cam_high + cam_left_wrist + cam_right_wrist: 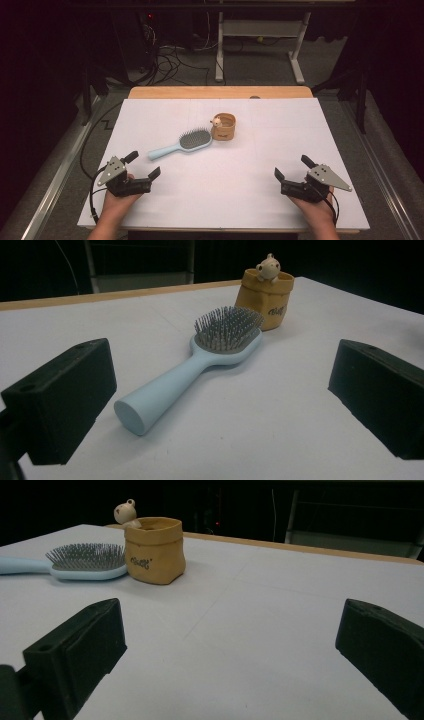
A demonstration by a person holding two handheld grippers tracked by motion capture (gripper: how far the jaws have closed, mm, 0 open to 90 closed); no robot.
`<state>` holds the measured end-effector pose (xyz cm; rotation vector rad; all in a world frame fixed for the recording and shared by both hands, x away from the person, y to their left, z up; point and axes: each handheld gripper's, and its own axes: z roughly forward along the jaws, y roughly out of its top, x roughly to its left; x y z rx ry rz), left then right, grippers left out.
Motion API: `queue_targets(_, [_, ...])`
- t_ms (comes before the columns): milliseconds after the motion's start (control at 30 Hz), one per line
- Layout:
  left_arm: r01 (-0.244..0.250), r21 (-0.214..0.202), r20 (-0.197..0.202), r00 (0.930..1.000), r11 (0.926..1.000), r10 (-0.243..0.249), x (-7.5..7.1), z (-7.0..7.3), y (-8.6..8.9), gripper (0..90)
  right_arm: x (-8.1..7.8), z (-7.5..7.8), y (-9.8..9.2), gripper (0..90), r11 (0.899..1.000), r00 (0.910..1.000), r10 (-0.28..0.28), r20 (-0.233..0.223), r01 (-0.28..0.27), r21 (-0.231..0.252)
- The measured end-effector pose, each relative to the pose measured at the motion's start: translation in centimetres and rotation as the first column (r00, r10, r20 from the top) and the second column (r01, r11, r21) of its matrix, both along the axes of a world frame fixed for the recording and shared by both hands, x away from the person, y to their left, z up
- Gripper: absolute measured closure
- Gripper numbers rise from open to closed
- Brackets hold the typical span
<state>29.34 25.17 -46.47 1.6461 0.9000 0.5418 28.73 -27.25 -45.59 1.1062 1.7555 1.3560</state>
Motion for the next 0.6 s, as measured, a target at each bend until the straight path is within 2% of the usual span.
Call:
queue_targets(300, [0.018, -0.007, 0.002, 0.9998, 0.9998, -0.018, 0.11, -0.05, 0.05, 0.0, 0.16, -0.08, -0.14, 0.2, 1.0, 0.9999, -0.011, -0.004, 0.011, 0.002])
queue_targets(600, [-0.002, -0.019, -0.002, 1.0, 0.9998, 0.002, 0.04, 0.11, 0.34, 0.0, 0.23, -0.06, -0.03, 0.2, 1.0, 1.0, -0.005, -0.001, 0.005, 0.002])
